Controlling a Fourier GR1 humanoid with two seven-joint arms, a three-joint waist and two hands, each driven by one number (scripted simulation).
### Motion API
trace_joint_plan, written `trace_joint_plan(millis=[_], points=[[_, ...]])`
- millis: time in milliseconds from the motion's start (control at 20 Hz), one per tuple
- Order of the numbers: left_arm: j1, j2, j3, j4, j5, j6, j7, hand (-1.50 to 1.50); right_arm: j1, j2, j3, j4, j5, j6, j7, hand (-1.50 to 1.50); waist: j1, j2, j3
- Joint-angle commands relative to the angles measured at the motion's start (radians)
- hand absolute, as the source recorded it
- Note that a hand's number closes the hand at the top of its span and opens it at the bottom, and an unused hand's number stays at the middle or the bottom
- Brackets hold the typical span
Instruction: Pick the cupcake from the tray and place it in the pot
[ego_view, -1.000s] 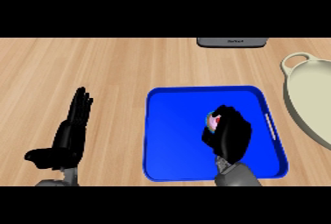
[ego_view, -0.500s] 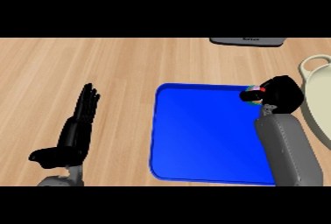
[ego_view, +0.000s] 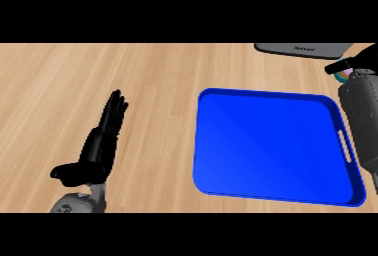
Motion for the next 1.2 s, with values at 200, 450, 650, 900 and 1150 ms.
trace_joint_plan(millis=[200,450,650,900,1150], points=[[-0.024,0.003,0.004,0.041,0.003,-0.021,-0.007,0.00,-0.212,-0.070,0.025,0.223,0.224,-0.021,0.224,1.50,0.014,-0.002,-0.003],[-0.030,-0.001,0.008,0.023,-0.003,-0.002,0.014,0.00,-0.269,-0.137,-0.012,0.309,0.294,-0.007,0.271,1.50,-0.003,-0.010,-0.001],[-0.016,0.016,0.031,0.005,0.013,-0.013,0.014,0.00,-0.284,-0.142,-0.031,0.358,0.346,-0.027,0.332,1.50,-0.012,-0.017,0.000],[-0.006,0.005,0.027,0.005,-0.002,0.009,0.014,0.00,-0.292,-0.164,-0.068,0.401,0.388,-0.033,0.364,1.50,-0.035,-0.024,0.000],[0.058,0.016,0.038,0.012,0.015,-0.008,-0.012,0.00,-0.283,-0.176,-0.106,0.422,0.415,-0.048,0.383,1.50,-0.056,-0.033,-0.001]])
